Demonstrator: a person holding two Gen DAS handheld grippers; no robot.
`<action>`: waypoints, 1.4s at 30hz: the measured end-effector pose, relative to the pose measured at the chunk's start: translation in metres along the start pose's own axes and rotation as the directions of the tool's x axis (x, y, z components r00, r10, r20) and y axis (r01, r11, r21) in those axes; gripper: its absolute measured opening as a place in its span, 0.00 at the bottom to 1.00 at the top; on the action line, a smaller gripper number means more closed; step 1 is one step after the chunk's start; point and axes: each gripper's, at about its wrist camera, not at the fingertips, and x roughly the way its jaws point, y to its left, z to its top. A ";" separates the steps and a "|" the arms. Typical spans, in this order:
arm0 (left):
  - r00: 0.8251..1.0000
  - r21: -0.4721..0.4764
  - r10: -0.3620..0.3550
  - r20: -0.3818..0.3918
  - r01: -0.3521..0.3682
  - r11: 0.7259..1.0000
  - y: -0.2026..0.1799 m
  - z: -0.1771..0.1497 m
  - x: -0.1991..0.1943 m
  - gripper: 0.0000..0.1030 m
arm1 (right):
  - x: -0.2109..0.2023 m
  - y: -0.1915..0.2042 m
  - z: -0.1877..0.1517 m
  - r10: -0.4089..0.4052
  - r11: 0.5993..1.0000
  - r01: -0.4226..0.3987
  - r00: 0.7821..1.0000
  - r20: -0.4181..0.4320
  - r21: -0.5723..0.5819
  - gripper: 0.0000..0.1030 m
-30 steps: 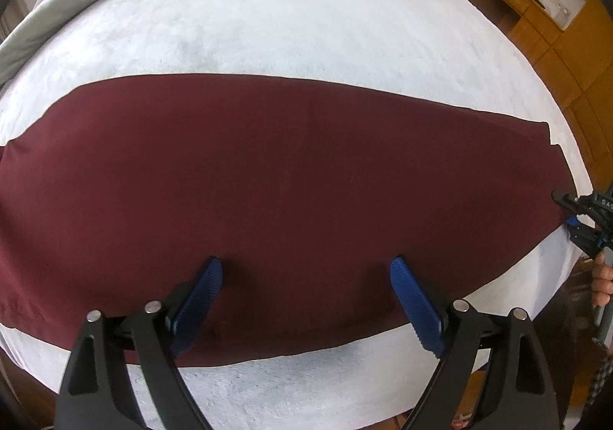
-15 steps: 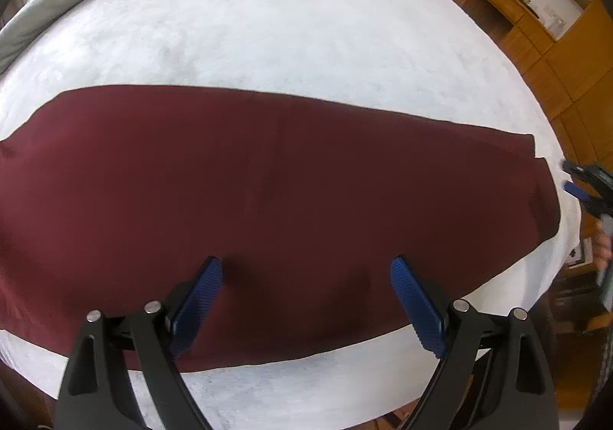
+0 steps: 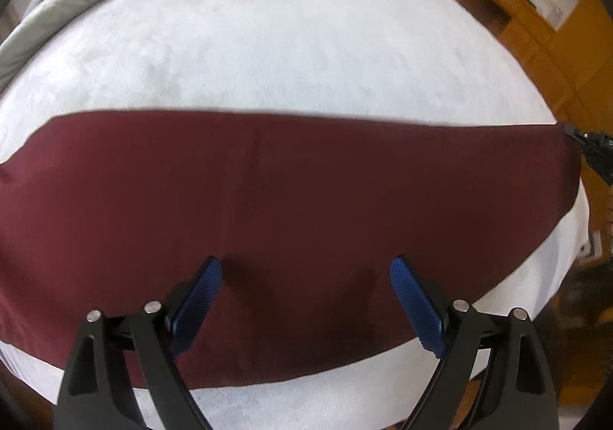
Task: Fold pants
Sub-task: 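Grasp the folded end with the right gripper and fold it over again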
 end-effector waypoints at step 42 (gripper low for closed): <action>0.993 -0.058 0.118 -0.002 -0.118 0.991 0.006 -0.016 -0.017 0.88 | -0.006 -0.007 -0.072 0.225 0.898 -0.248 0.969 0.105 0.364 0.13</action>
